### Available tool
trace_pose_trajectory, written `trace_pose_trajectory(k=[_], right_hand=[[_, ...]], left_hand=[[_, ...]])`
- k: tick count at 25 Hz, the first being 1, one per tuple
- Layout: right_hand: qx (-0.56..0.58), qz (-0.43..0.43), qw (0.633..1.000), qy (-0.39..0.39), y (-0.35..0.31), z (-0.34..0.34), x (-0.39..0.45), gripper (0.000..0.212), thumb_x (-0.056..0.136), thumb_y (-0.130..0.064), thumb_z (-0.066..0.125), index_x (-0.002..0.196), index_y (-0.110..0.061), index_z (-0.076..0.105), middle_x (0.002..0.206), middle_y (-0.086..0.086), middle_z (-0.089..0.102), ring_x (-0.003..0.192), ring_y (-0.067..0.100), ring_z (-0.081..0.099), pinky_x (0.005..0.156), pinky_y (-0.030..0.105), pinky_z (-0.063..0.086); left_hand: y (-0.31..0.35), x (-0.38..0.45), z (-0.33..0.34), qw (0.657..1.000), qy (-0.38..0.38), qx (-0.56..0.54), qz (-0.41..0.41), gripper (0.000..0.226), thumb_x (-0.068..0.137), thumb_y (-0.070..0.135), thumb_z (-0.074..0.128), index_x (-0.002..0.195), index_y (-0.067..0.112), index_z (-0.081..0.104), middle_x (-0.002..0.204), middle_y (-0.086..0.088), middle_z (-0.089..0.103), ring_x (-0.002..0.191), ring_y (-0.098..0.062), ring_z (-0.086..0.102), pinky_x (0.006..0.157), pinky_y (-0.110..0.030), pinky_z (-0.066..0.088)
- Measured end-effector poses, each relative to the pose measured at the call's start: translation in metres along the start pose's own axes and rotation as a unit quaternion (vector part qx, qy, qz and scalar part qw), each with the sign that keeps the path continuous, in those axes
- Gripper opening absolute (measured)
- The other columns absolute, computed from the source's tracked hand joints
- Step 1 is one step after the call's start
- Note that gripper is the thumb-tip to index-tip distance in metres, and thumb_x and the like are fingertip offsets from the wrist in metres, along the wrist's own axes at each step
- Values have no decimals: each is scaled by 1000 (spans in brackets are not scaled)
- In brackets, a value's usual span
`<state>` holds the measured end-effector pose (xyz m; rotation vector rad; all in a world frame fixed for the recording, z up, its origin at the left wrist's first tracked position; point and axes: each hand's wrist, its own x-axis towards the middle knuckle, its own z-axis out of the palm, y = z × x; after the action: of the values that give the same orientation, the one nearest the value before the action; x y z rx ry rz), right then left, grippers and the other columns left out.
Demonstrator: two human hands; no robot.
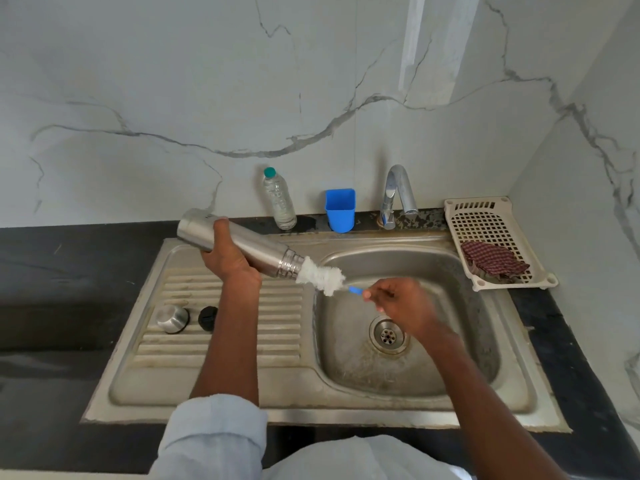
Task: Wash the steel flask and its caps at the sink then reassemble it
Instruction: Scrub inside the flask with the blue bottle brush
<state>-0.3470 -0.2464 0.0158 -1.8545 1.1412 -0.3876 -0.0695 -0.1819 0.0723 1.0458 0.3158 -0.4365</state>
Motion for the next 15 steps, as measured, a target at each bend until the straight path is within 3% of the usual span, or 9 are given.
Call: trace_pose_trajectory(k=[3,8,12,15], right_hand=[[-58,21,994,89,-1,6,5,29,98,-36,67,69,-32,70,54,-16,59,52,6,50,54,27,38],[-35,-88,995,39,-43,22,13,29,100,-41,64,80,-24,76,58,-13,60,55,4,52,58,28,46],[27,-30,999,11,-16,4,9,33,99,-40,66,71,-26,74,48,-11,50,47,5,42,57,30,38],[47,-15,998,-30,-33,17,13,36,102,-33,63,71,-19,76,46,-9,46,44,6,38,54,29,33]], left_hand=[[-1,-2,-8,1000,18,-13,6,55,83,29,85,130,19,58,109,-5,74,92,-22,75,61,-33,62],[-11,-14,9,1000,-20,11,-15,53,81,32,86,125,17,61,112,-10,75,96,-27,76,75,-45,66],[-8,-10,1,1000,-17,-1,-2,52,82,31,85,127,17,62,109,-7,74,96,-25,75,71,-39,65],[-25,-17,1,998,-32,38,-34,49,83,34,84,124,20,61,112,-9,75,98,-28,76,78,-46,66]])
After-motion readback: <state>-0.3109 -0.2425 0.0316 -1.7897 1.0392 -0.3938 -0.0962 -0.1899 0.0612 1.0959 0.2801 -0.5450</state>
